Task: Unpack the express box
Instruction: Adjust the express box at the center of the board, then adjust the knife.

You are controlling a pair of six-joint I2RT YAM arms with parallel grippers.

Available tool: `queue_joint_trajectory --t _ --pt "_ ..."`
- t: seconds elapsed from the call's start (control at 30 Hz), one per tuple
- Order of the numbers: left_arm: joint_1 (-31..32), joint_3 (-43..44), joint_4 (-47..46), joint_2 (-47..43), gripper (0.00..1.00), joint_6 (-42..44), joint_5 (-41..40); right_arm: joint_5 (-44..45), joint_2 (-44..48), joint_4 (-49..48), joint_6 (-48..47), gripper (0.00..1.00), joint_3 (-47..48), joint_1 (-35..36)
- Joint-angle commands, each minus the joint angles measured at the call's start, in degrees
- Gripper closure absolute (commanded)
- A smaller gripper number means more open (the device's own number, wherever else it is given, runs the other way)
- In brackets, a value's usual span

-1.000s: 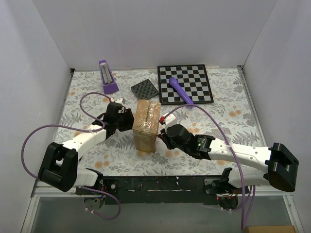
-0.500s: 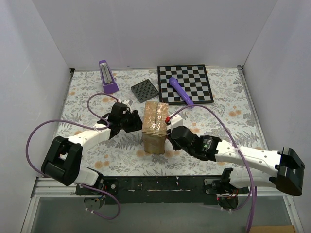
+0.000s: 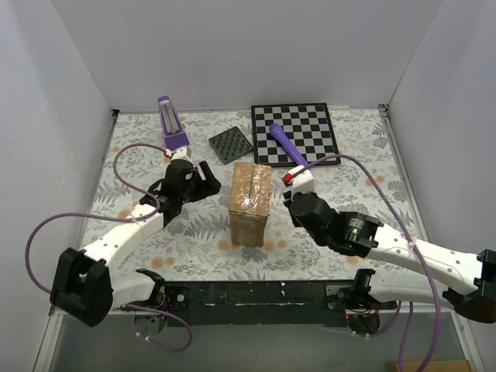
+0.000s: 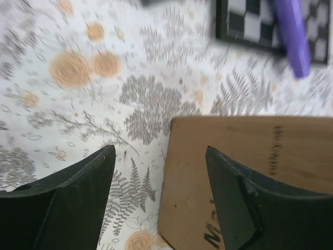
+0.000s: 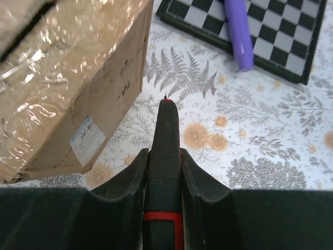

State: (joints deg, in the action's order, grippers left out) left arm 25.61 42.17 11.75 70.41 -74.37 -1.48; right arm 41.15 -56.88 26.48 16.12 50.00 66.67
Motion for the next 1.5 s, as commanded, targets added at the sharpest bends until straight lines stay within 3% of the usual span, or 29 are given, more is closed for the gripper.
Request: queue_joint_trajectory --t 0.0,0.13,0.23,0.3,0.43,0.5,0.67,0.83,0.93,1.17,1.27,1.47 --pt "-1.2 3.5 2.4 -10.8 0.26 -3.1 -12.4 6.9 4.5 3.5 -2.4 0.99 7.2 0.0" --pt "-1.4 2.7 -6.3 -19.6 0.17 -4.9 -12.2 3.8 8.9 -1.0 -5.9 0.99 11.0 0.1" --pt "-1.6 1.6 -15.1 -24.2 0.13 -6.3 -7.2 -4.0 11.9 -11.0 -8.3 0.99 10.1 0.0" --pt "-1.7 1.3 -19.4 -25.1 0.12 -6.2 -0.2 -9.7 11.4 -12.9 -9.0 0.99 13.1 -0.2" --pt "-1.7 2.2 -29.0 -27.4 0.10 -2.5 9.5 -22.8 -0.7 1.8 -7.5 0.99 29.9 -1.5" --pt "-1.9 6.0 -27.7 -26.8 0.03 0.5 11.0 -27.5 -2.3 3.9 -7.8 0.99 35.4 -2.2" --pt "-1.9 16.1 -19.1 -19.8 0.02 7.0 31.8 -53.2 -11.0 16.7 -8.5 0.99 48.4 -10.6" --pt "-2.1 16.8 -19.4 -19.4 0.02 7.0 41.9 -64.5 -14.2 20.5 -9.6 0.99 50.0 -13.9" --pt "-2.1 16.8 -19.1 -17.2 0.02 7.0 51.9 -69.7 -14.8 19.1 -9.7 0.99 48.2 -14.8" --pt "-2.0 15.0 -12.3 -16.7 0.05 14.4 58.3 -74.9 -16.5 18.4 -10.1 0.99 48.6 -16.1" --pt "-2.0 14.8 -12.1 -15.7 0.09 14.3 63.1 -75.6 -17.3 18.5 -10.1 0.99 49.3 -16.3" --pt "-1.9 13.2 -12.1 -16.6 0.12 15.2 65.1 -75.5 -18.4 18.1 -10.1 0.99 50.2 -16.7"
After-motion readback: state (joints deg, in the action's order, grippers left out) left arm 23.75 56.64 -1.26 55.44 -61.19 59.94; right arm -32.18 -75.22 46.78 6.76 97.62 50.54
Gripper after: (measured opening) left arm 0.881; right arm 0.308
